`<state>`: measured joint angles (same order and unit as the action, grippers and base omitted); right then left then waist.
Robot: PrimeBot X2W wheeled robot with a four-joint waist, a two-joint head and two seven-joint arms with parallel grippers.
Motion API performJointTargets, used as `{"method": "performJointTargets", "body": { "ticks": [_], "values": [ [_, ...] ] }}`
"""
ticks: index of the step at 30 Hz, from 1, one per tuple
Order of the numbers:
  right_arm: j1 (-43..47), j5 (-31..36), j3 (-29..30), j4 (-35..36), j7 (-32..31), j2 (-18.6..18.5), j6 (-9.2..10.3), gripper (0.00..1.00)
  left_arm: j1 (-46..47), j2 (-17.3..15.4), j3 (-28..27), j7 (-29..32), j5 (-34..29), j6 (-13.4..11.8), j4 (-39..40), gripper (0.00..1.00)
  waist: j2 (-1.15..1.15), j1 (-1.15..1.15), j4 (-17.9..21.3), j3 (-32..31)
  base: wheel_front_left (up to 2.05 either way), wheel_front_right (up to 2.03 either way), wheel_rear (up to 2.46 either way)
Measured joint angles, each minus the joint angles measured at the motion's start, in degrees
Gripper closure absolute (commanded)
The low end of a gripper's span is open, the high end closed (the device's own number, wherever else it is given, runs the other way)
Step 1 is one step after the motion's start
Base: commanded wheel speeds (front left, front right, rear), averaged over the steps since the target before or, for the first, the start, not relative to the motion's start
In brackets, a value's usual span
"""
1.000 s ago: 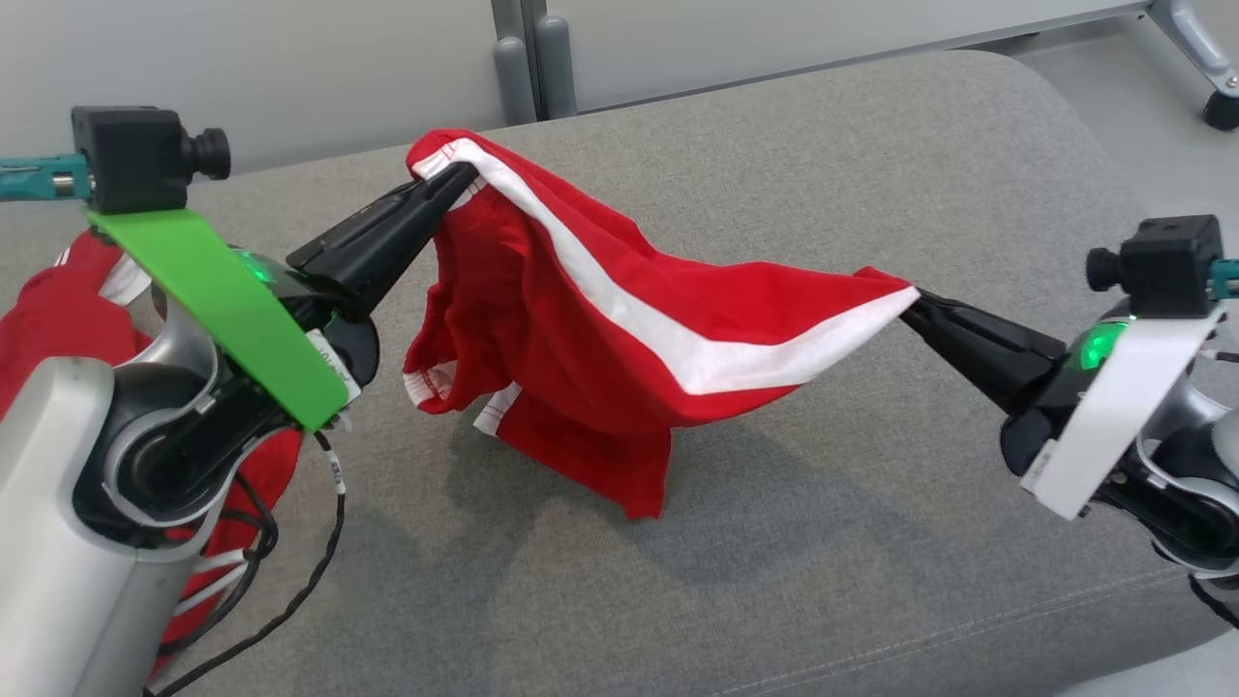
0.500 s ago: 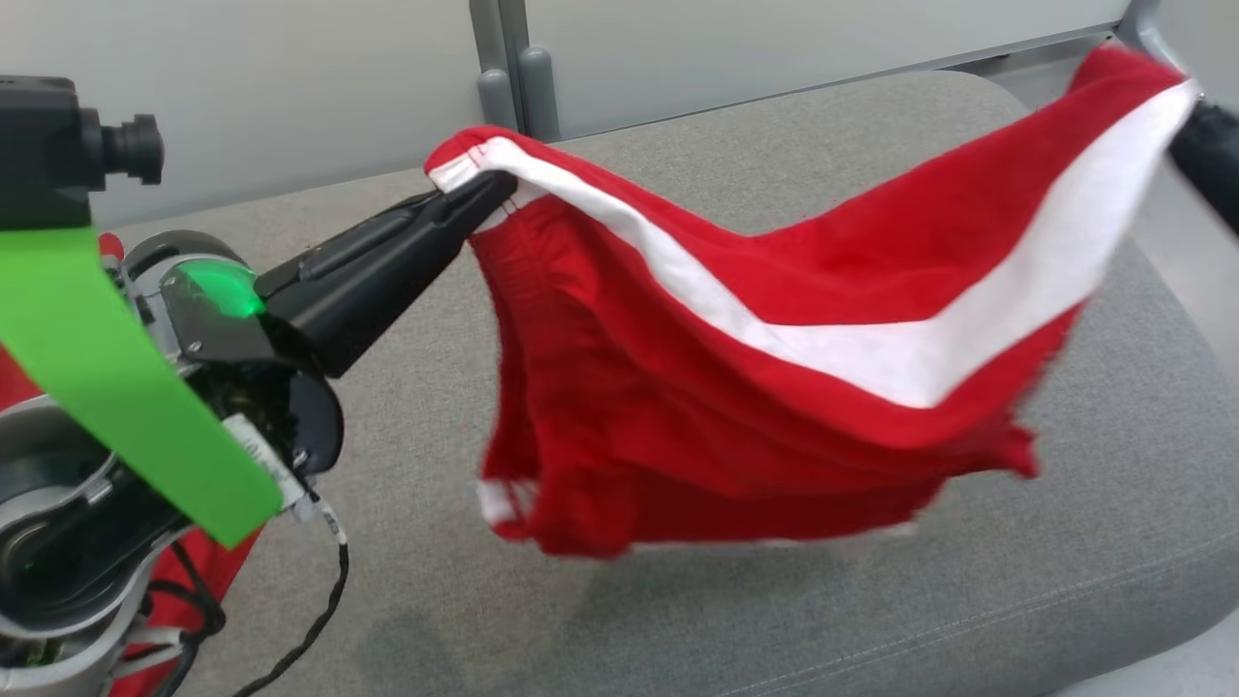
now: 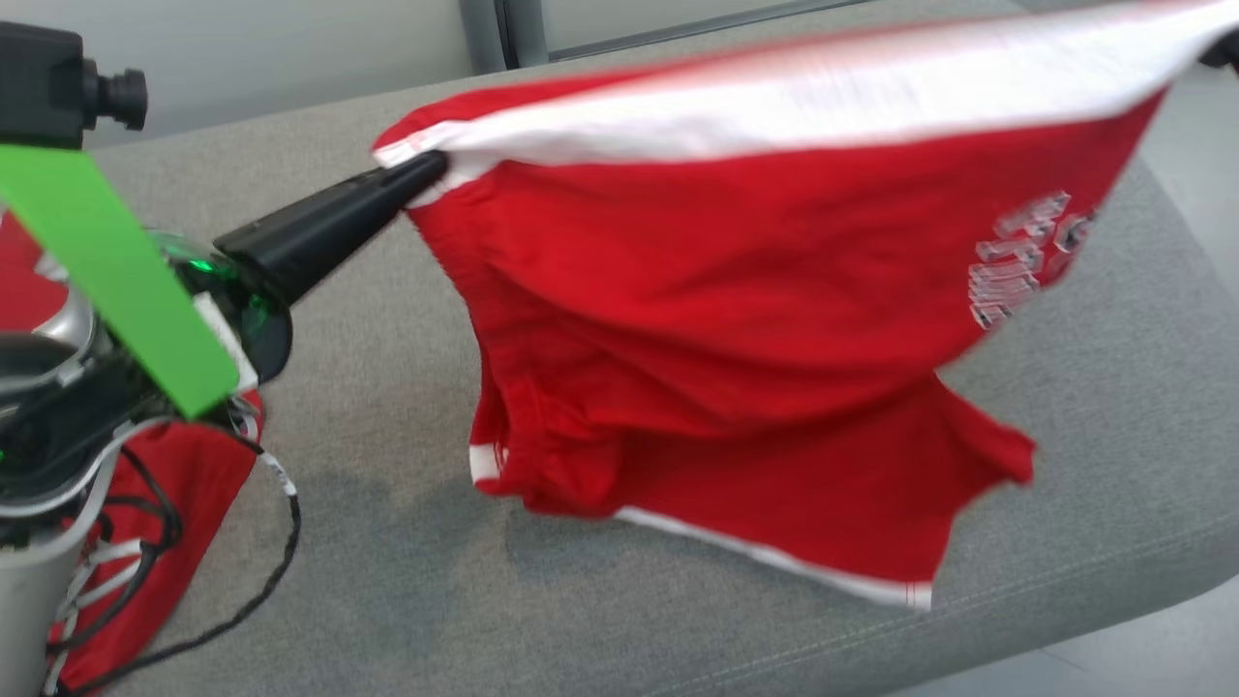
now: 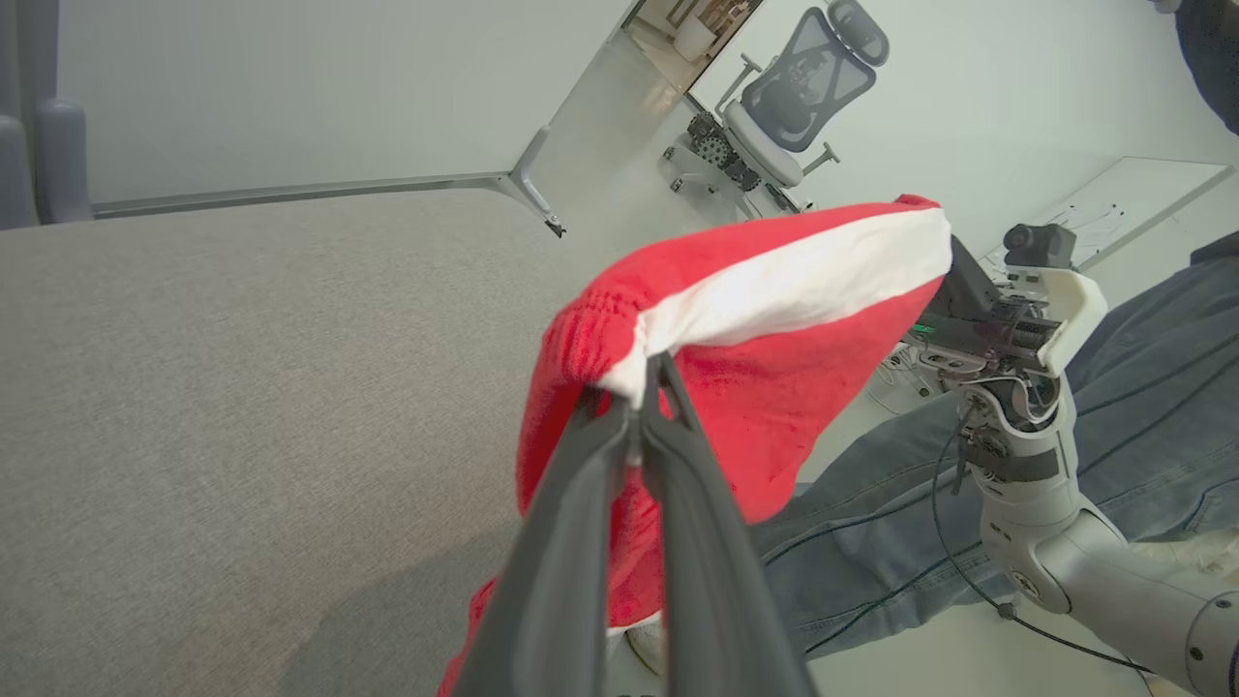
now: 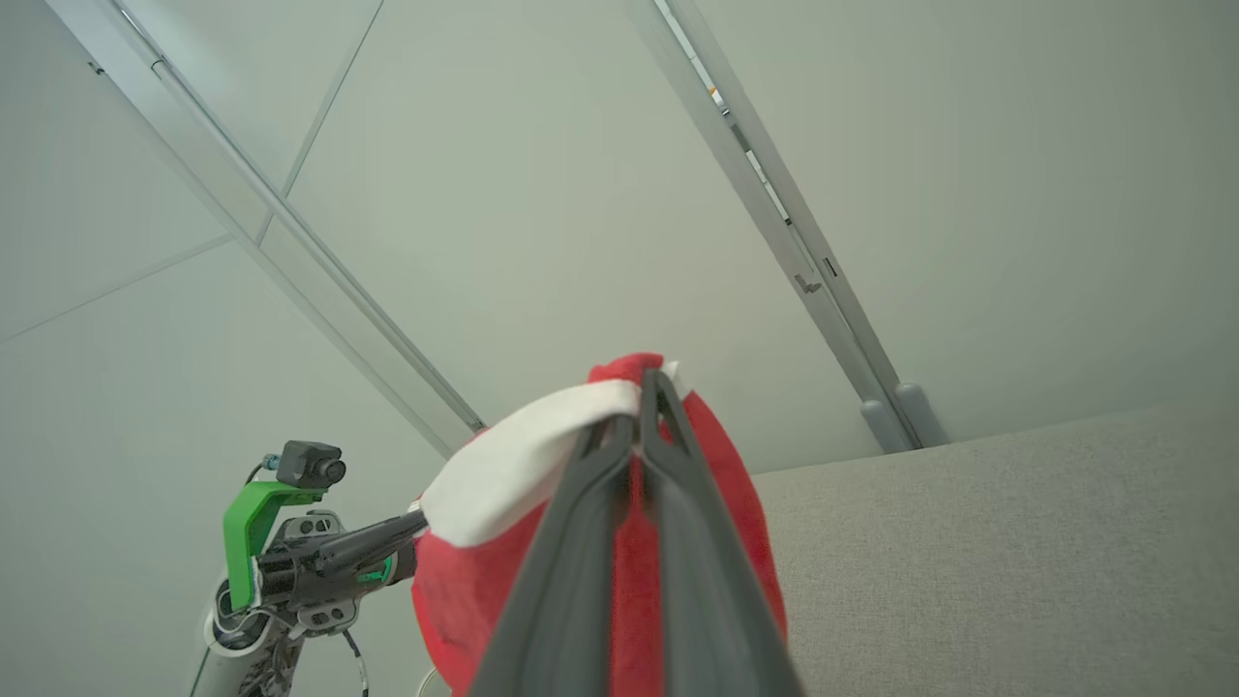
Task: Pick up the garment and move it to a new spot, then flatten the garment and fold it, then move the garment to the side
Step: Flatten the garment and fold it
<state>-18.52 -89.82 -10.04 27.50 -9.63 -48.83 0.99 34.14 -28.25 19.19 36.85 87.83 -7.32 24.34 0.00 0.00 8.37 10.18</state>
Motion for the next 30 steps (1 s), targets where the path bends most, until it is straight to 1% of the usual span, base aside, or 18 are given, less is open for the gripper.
{"method": "performJointTargets", "body": {
  "ticks": [2,4,5,6,9,10,11,13,15,17,18,20,22,23,25,27,30],
  "values": [
    [-3.1,-1.0,-1.9,-3.1,0.3,3.9,2.26,1.0,0.4,0.1,0.7,0.0,-1.3,0.0,-7.1,1.0,0.0,0.0,-0.3,1.4,0.0,0.0,0.0],
    [-7.9,0.2,-3.3,-6.8,1.1,7.1,5.35,1.0,1.9,1.0,1.9,-0.3,-4.2,0.0,-13.6,1.0,0.0,0.0,-0.6,2.9,0.0,0.0,0.0],
    [-10.8,1.2,-3.4,-8.8,1.9,8.8,6.8,1.0,3.7,2.3,2.0,-1.4,-6.0,0.0,-16.2,1.0,0.0,0.0,-0.8,3.6,0.0,0.0,0.0],
    [-14.3,2.5,-3.3,-10.8,3.3,10.7,7.67,1.0,6.4,3.6,2.6,-2.7,-8.8,0.0,-17.7,1.0,0.0,0.0,-1.0,4.4,0.0,0.0,0.0],
    [-26.1,6.2,-0.8,-15.5,9.2,16.6,8.15,1.0,18.6,8.4,3.0,-9.6,-19.2,0.1,-18.8,1.0,0.0,0.0,-1.7,6.7,0.0,0.0,0.0],
    [-33.8,8.1,0.2,-16.7,12.3,19.0,7.58,1.0,26.2,11.5,2.3,-14.8,-24.1,0.1,-18.7,1.0,0.0,0.0,-2.2,8.2,0.0,0.0,0.0],
    [-37.4,9.9,0.4,-17.1,13.8,19.9,7.53,1.0,29.0,12.7,2.1,-16.8,-25.9,0.1,-18.6,1.0,0.0,0.0,-2.5,9.0,0.0,0.0,0.0],
    [-42.9,12.7,-0.4,-17.8,15.3,20.6,7.04,1.0,32.1,14.5,1.2,-20.4,-27.9,0.1,-18.7,1.0,0.0,0.0,-2.8,10.6,0.0,0.0,0.0],
    [-44.6,14.7,-1.7,-18.9,16.1,21.0,6.59,1.0,32.7,14.0,2.3,-22.0,-30.4,1.7,-18.7,1.0,0.0,0.0,-3.1,12.2,0.0,0.0,0.0],
    [-43.0,17.0,-4.8,-19.5,16.2,21.2,6.61,1.0,31.3,13.4,4.4,-23.4,-31.9,3.4,-19.3,1.0,0.0,-0.01,-3.2,13.9,0.0,0.0,0.0],
    [-41.2,17.6,-6.5,-19.9,16.2,21.6,6.6,1.0,29.3,12.6,5.9,-24.0,-32.8,5.0,-20.3,1.0,0.0,-0.01,-3.2,14.7,0.0,0.0,0.0],
    [-34.9,18.5,-10.8,-21.9,16.3,22.8,6.6,1.0,21.7,11.8,7.2,-27.0,-33.5,7.1,-23.0,1.0,0.0,-0.01,-3.2,16.2,0.0,0.0,0.0],
    [-26.4,18.4,-13.7,-25.4,17.2,25.5,6.61,1.0,11.8,11.1,7.3,-29.8,-33.6,7.4,-26.9,1.0,0.0,-0.02,-2.9,17.3,0.0,0.0,0.0],
    [-22.0,18.8,-15.5,-26.8,17.2,25.9,6.61,1.0,7.1,10.7,7.6,-30.7,-33.5,7.5,-28.7,1.0,0.0,-0.02,-2.6,17.6,0.0,0.0,0.0],
    [-13.9,18.7,-16.2,-29.9,18.8,26.5,6.6,1.0,-0.7,10.8,8.2,-33.5,-33.2,7.9,-31.9,1.0,0.0,-0.02,-2.0,17.8,0.0,0.0,0.0],
    [-7.7,18.8,-17.2,-32.6,19.8,26.1,6.56,1.0,-6.2,11.0,9.0,-35.5,-32.3,8.9,-34.3,1.0,0.0,-0.01,-1.5,17.5,0.0,0.0,0.0],
    [-2.2,19.3,-18.7,-35.6,21.3,26.5,4.99,1.0,-10.2,12.1,7.7,-39.9,-31.2,9.4,-35.5,1.0,0.0,0.0,-1.1,16.5,0.0,0.0,0.0]
  ]
}}
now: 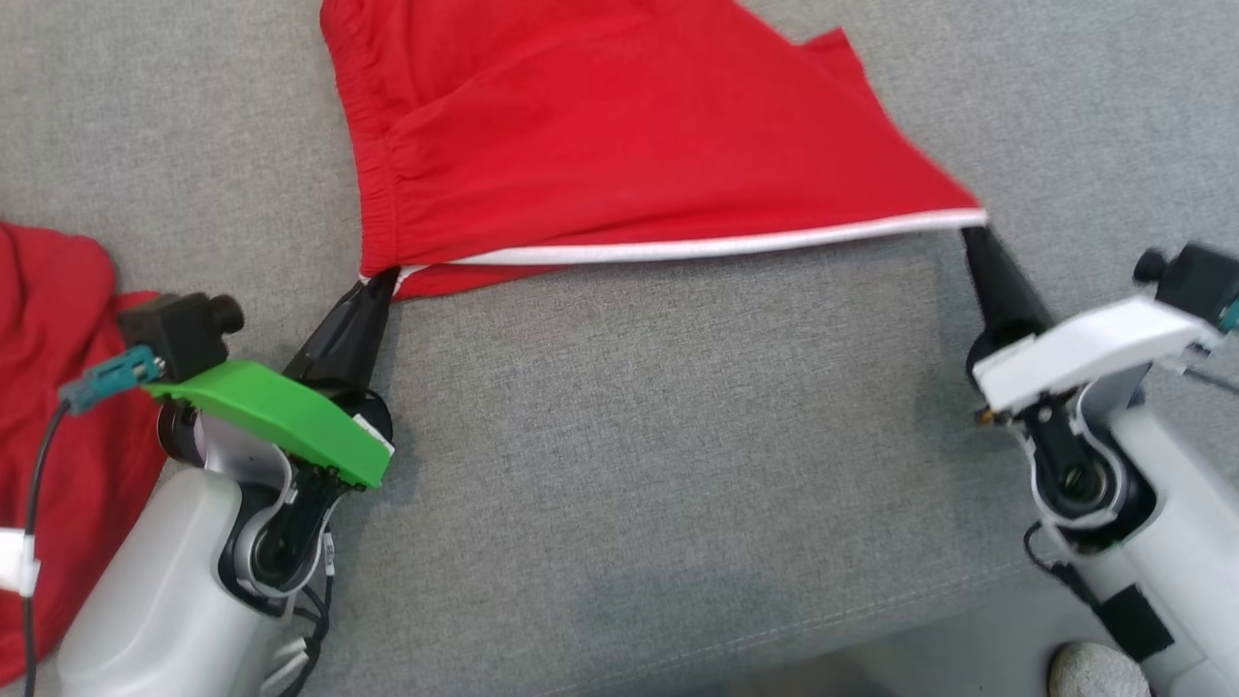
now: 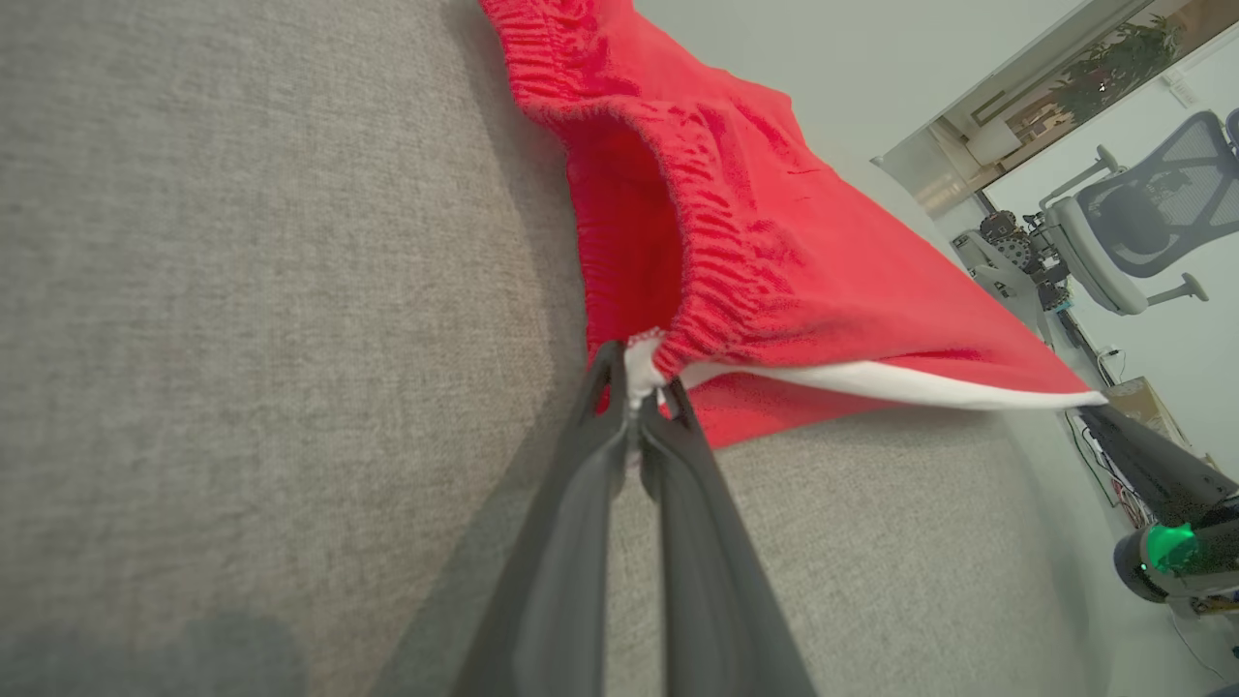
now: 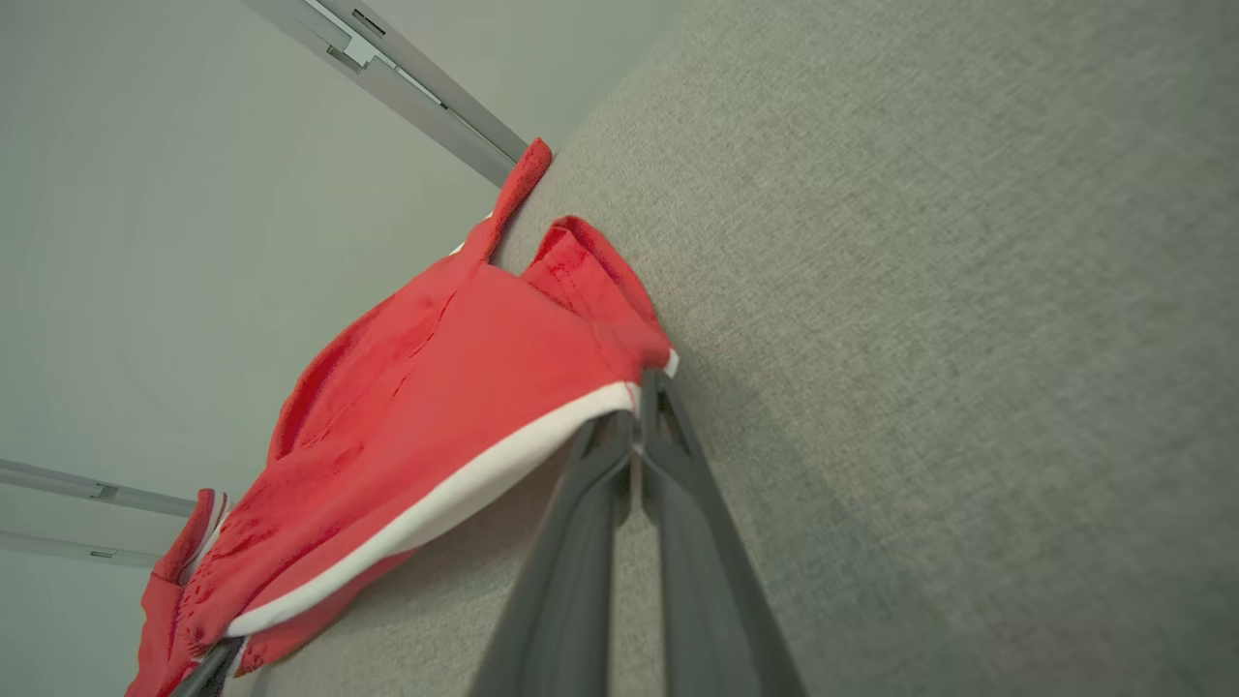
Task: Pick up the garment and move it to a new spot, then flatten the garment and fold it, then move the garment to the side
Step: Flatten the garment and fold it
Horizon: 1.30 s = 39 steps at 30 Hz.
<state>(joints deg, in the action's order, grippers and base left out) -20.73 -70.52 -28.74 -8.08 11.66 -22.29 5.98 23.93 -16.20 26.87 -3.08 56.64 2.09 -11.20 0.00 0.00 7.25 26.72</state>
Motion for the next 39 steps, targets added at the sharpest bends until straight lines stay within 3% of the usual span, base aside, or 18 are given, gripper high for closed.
{"method": "performJointTargets", "body": {
  "ticks": [6,13,17,24,30,39],
  "values": [
    [2.1,1.4,-1.1,-2.1,0.6,-0.2,-2.68,1.0,-3.5,1.9,-1.3,-4.0,3.2,2.3,0.1,1.0,0.0,0.0,0.6,-1.9,0.0,0.0,0.0],
    [5.4,4.0,-0.7,-2.6,1.3,-6.1,-6.22,1.0,-8.0,2.3,4.2,-4.0,2.8,3.9,1.2,1.0,0.0,0.0,0.6,-4.6,0.0,0.0,0.0],
    [11.6,3.9,-2.1,-2.4,1.2,-8.8,-8.51,1.0,-13.5,2.0,6.0,-3.9,3.3,4.1,2.0,1.0,0.0,0.0,0.1,-6.4,0.0,0.0,0.0],
    [24.6,-1.4,-3.5,-1.7,-3.2,-13.4,-9.88,1.0,-23.4,0.9,7.3,-1.9,7.7,4.5,4.2,1.0,0.0,0.0,-0.9,-9.9,0.0,0.0,0.0],
    [31.4,-8.0,-3.2,3.1,-6.6,-16.7,-11.45,1.0,-31.7,-1.9,8.4,1.7,12.2,4.5,6.8,1.0,0.0,0.0,-1.4,-11.3,0.0,0.0,0.0],
    [27.3,-11.0,0.9,17.4,-7.5,-19.8,-12.55,1.0,-33.8,-6.8,5.6,6.1,19.1,4.5,17.8,1.0,0.0,0.0,-0.6,-10.0,0.0,0.0,0.0]
  ]
}}
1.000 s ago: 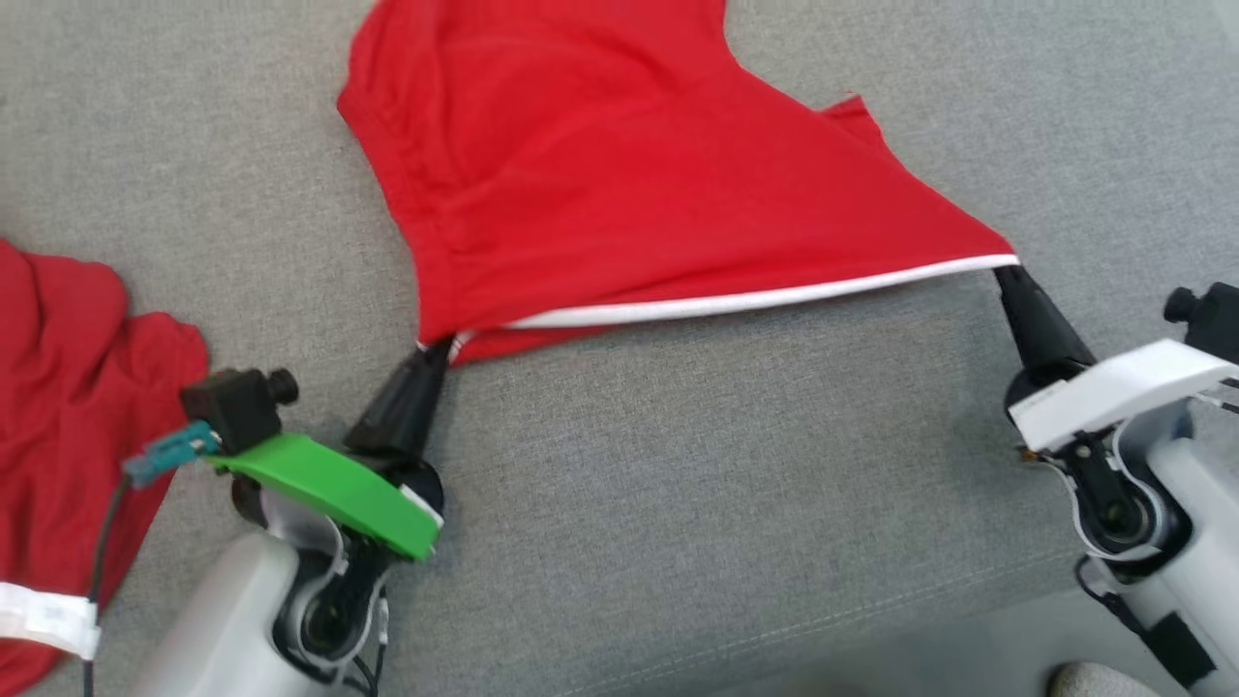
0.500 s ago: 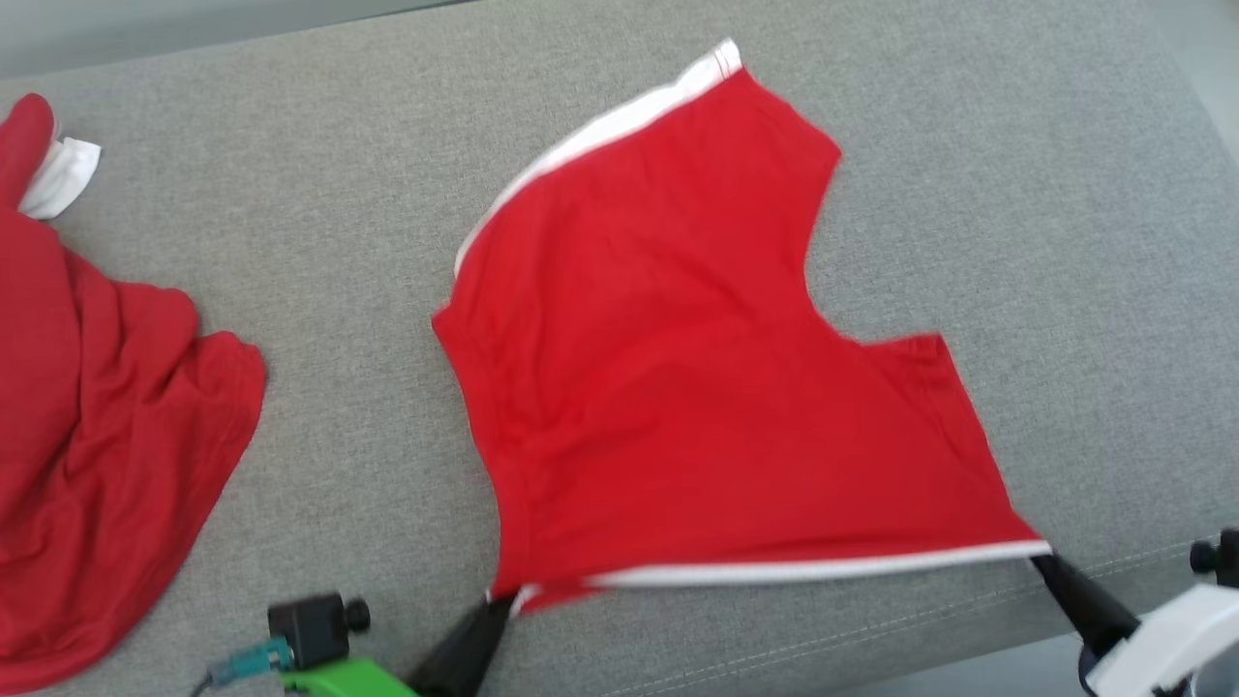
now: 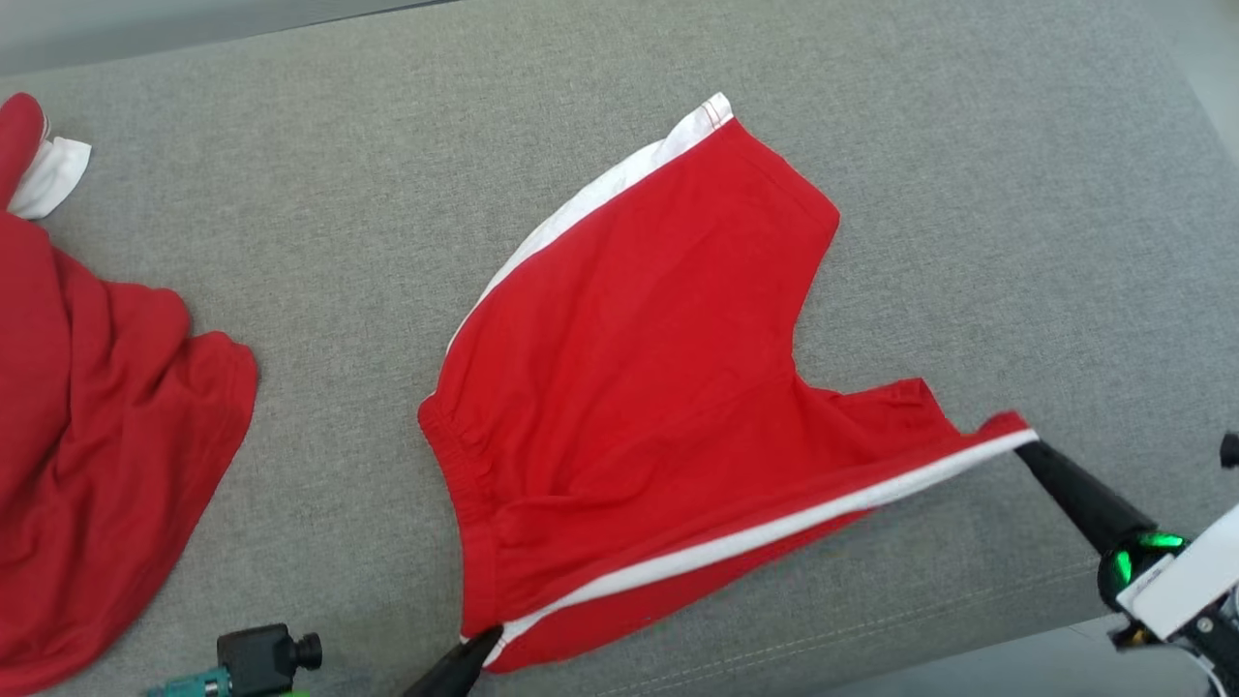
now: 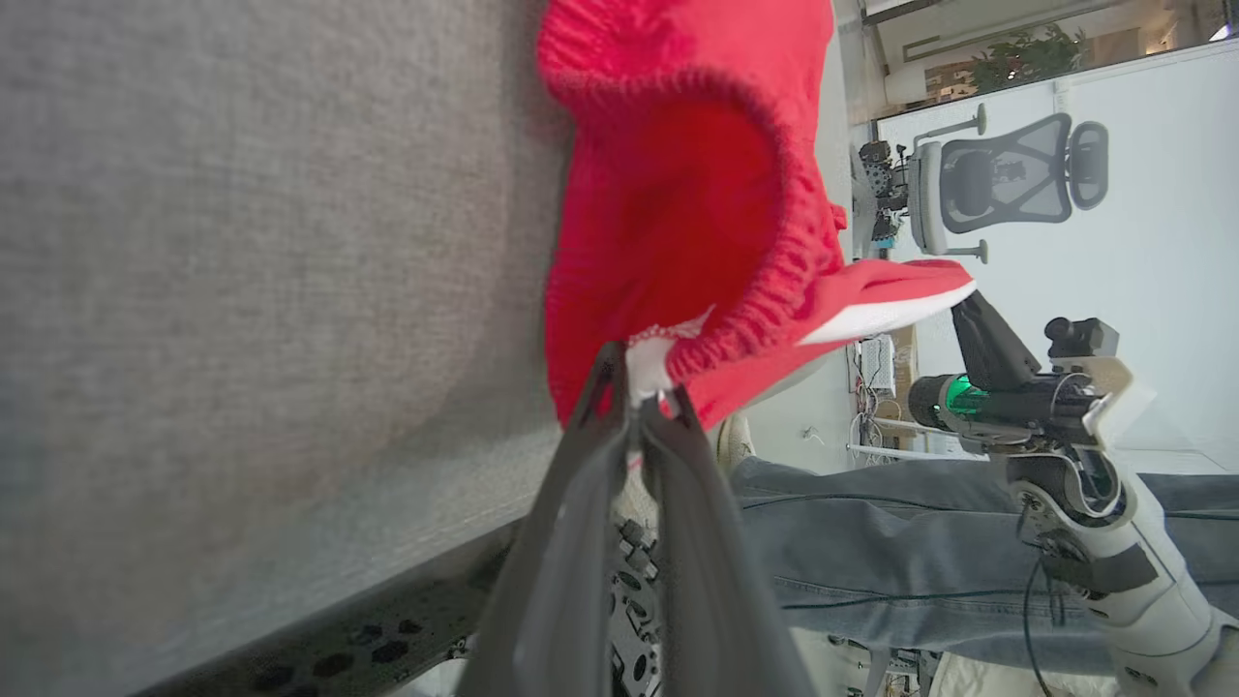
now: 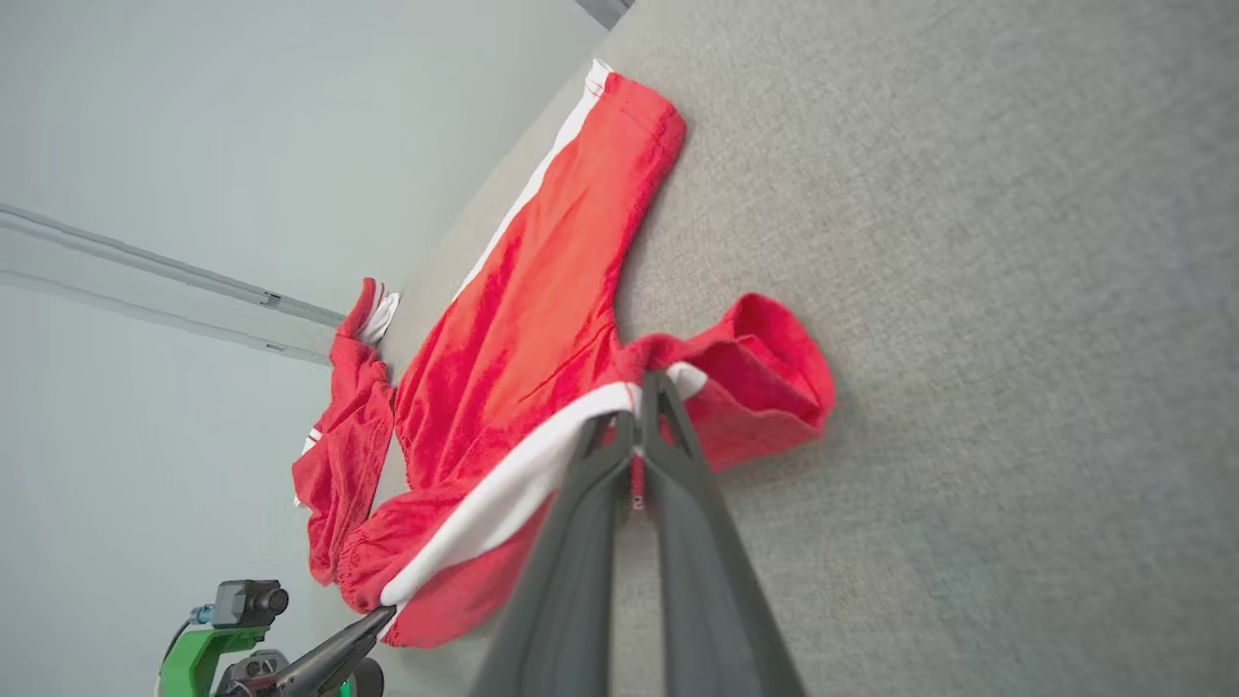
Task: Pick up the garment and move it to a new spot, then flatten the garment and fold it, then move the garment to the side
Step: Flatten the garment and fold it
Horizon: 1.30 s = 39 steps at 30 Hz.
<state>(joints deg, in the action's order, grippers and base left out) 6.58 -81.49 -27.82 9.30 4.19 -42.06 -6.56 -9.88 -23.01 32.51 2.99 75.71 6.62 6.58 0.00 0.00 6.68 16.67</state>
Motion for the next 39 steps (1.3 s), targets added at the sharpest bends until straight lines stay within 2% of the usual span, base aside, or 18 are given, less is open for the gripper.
{"method": "performJointTargets", "body": {
  "ticks": [3,8,13,17,19,26,32,39],
  "values": [
    [-3.6,-0.4,1.9,3.6,-0.8,-1.8,-0.16,1.0,1.1,-1.2,-1.2,1.6,2.4,0.0,5.0,1.0,0.0,0.0,0.1,0.8,0.0,0.0,0.0],
    [-9.2,-1.5,3.5,5.5,-4.5,-5.4,-0.15,1.0,4.5,-2.2,-3.1,5.1,6.3,-0.2,12.4,1.0,0.0,0.0,-0.1,2.5,0.0,0.0,0.0],
    [-15.1,-1.6,4.3,5.3,-7.6,-6.5,0.2,1.0,7.8,-4.0,-4.5,8.9,9.4,-2.8,16.4,1.0,0.0,0.0,-0.8,4.9,0.0,0.0,0.0],
    [-20.3,-1.6,4.6,5.0,-10.1,-6.5,2.05,1.0,11.2,-4.2,-7.0,10.2,11.3,-5.8,18.3,1.0,0.0,0.0,-2.0,7.2,0.0,0.0,0.0],
    [-23.3,-1.6,4.7,5.0,-10.9,-6.3,2.45,1.0,13.1,-4.1,-8.5,10.3,13.0,-7.7,18.5,1.0,0.0,0.0,-2.6,8.4,0.0,0.0,0.0],
    [-31.1,-1.3,4.6,3.4,-13.9,-4.8,4.58,1.0,19.2,-4.1,-9.5,13.7,15.2,-11.7,20.2,1.0,0.0,0.0,-5.1,12.7,0.0,0.0,0.0],
    [-38.2,2.4,1.8,-0.5,-16.7,-3.1,6.15,1.0,24.2,-2.7,-10.2,15.0,17.3,-12.8,18.3,1.0,0.0,-0.01,-7.5,16.8,0.0,0.0,0.0],
    [-44.7,6.7,-2.0,-4.6,-18.2,1.0,6.17,1.0,26.4,-1.3,-10.1,15.1,17.4,-13.3,14.5,1.0,0.0,-0.01,-8.8,19.9,0.0,0.0,0.0]
  ]
}}
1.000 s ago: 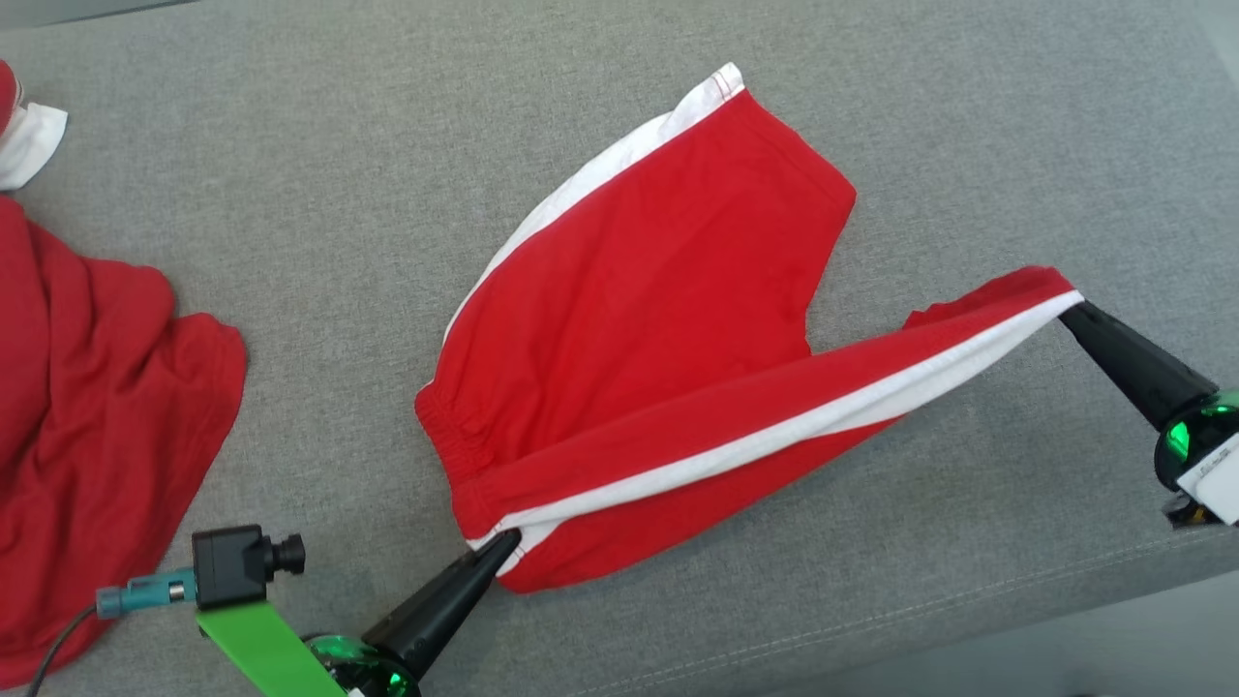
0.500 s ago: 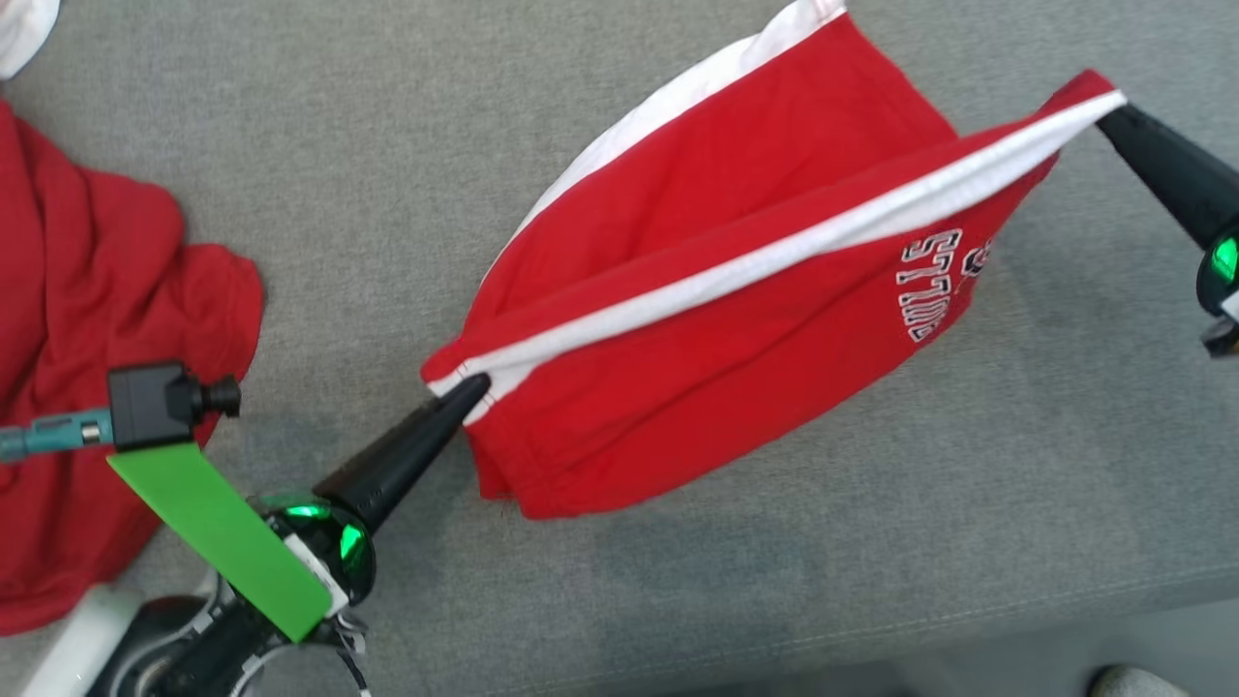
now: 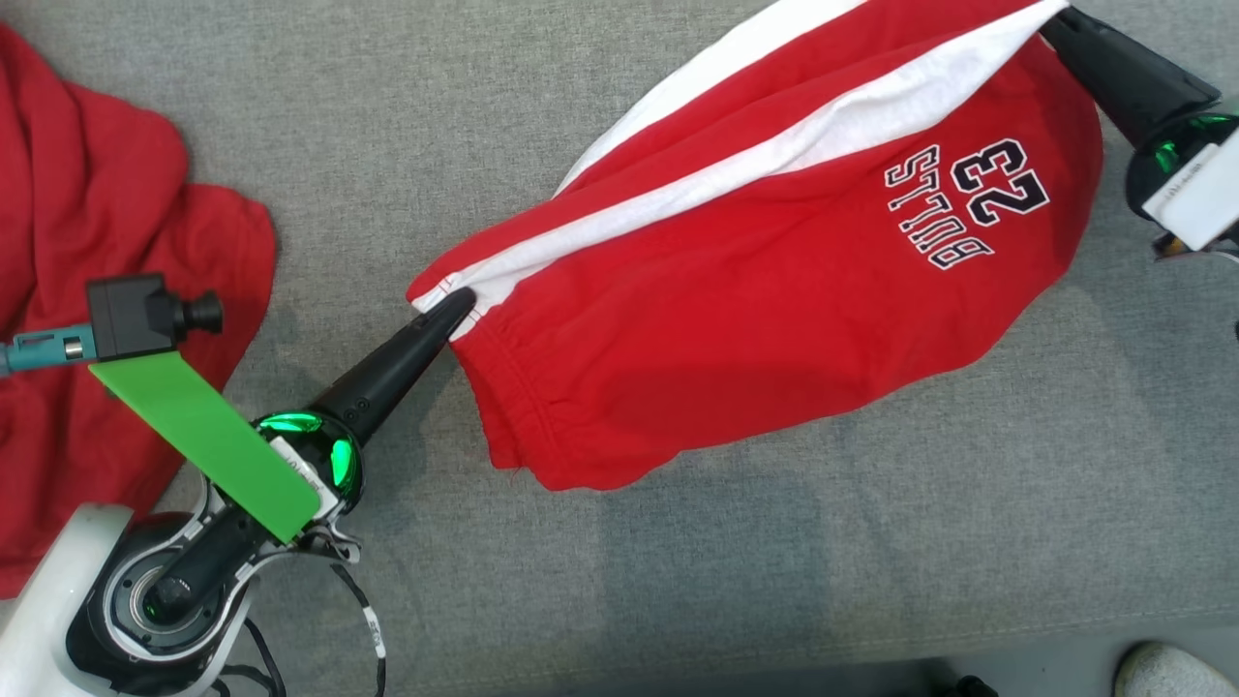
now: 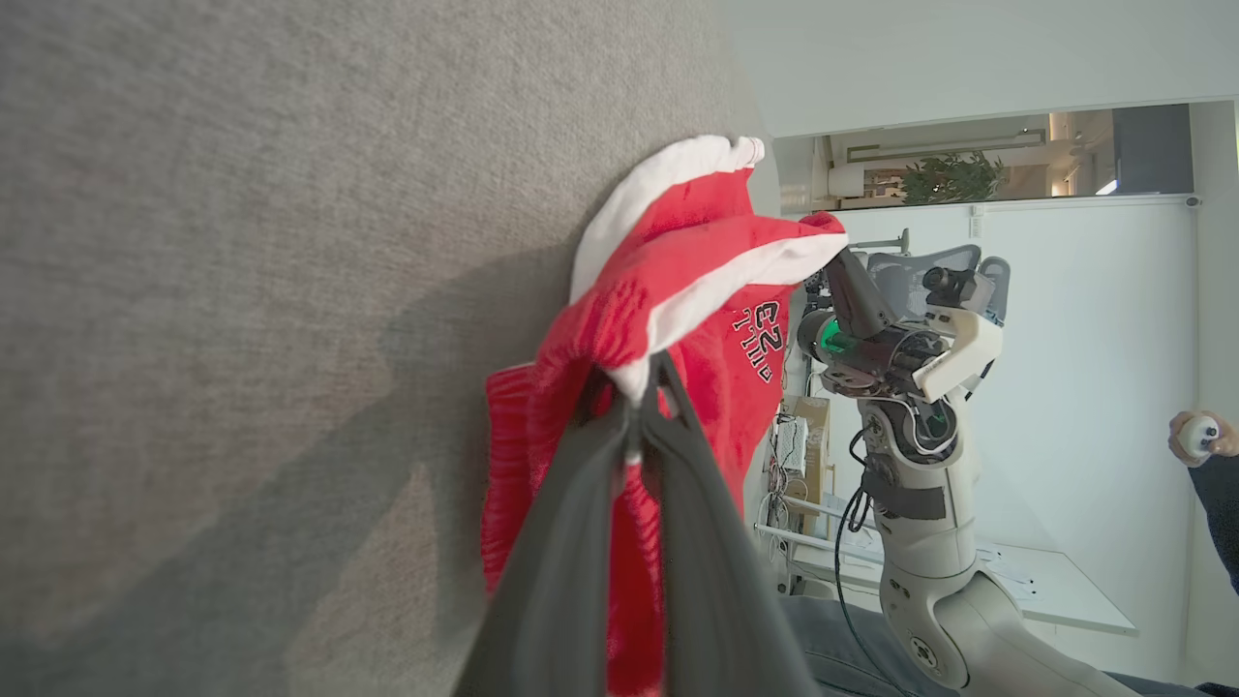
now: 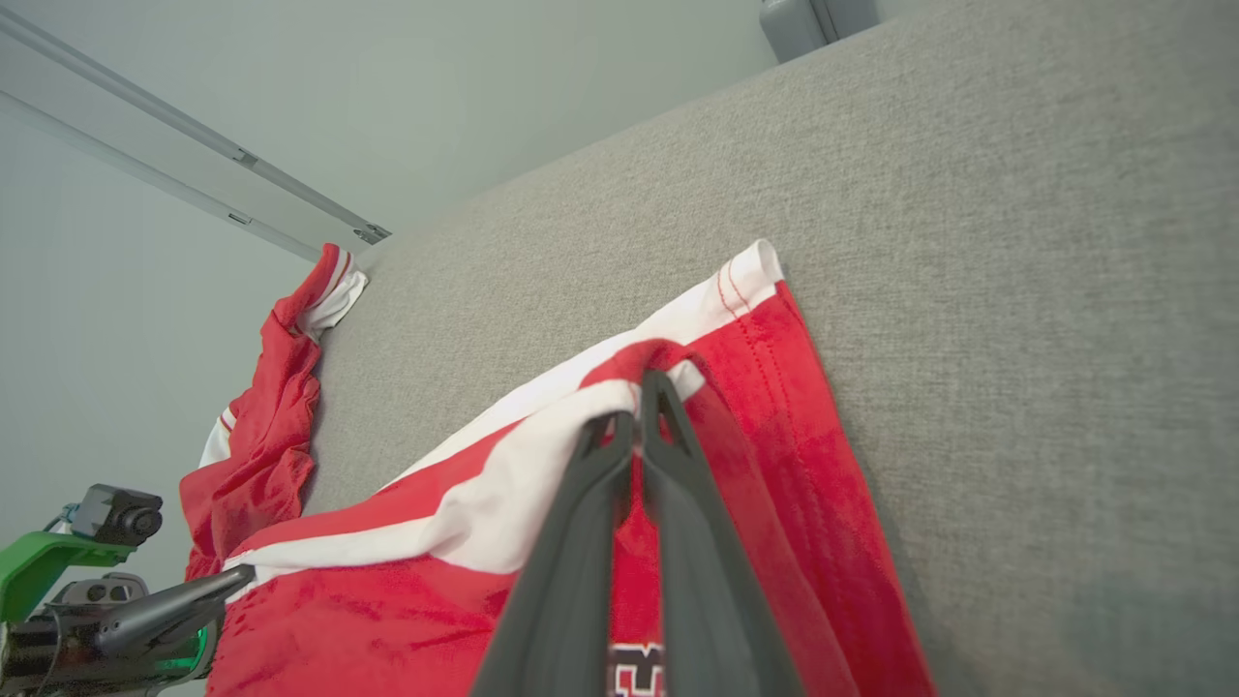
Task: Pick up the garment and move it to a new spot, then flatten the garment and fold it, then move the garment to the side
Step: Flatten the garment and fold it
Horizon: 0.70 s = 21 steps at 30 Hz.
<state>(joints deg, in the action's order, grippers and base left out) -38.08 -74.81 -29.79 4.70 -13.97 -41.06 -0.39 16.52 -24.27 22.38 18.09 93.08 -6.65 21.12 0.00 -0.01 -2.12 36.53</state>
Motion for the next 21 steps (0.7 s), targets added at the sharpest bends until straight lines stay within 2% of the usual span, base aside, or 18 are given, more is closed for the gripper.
{"method": "performJointTargets", "body": {
  "ticks": [4,8,18,19,20,21],
  "values": [
    [-2.6,1.6,-1.0,-2.4,-0.6,1.5,-0.01,1.0,1.1,0.4,0.1,0.0,0.0,-0.1,-0.9,0.95,0.0,0.0,-0.3,0.7,0.0,0.0,0.0],
    [-4.9,2.7,-1.0,-5.1,-0.7,1.8,-0.01,1.0,2.6,1.9,0.3,0.0,0.0,-0.2,-2.1,1.0,0.0,0.0,-0.6,0.8,0.0,0.0,0.0],
    [-7.8,5.2,-2.4,-10.2,-0.7,3.8,-0.09,1.0,3.7,2.8,1.5,-0.1,0.0,-0.2,-4.1,1.0,0.0,0.0,-1.8,0.5,0.0,0.0,0.0],
    [-8.2,5.6,-2.5,-10.8,-0.6,4.2,-0.08,0.77,3.7,2.8,1.5,-0.1,0.0,-0.2,-4.2,0.94,0.0,0.0,-1.8,0.5,0.0,0.0,0.0],
    [-8.7,6.0,-2.6,-11.3,-0.3,4.6,-0.09,0.59,3.7,2.9,1.5,-0.3,-0.2,-0.2,-4.6,0.66,0.0,0.0,-1.9,0.5,0.0,0.0,0.0],
    [-9.1,6.5,-2.7,-11.7,-0.1,5.0,-0.11,0.09,3.8,2.9,1.5,-0.8,-0.5,-0.2,-5.1,0.36,0.0,0.0,-1.9,0.5,0.0,0.0,0.0]
  ]
}}
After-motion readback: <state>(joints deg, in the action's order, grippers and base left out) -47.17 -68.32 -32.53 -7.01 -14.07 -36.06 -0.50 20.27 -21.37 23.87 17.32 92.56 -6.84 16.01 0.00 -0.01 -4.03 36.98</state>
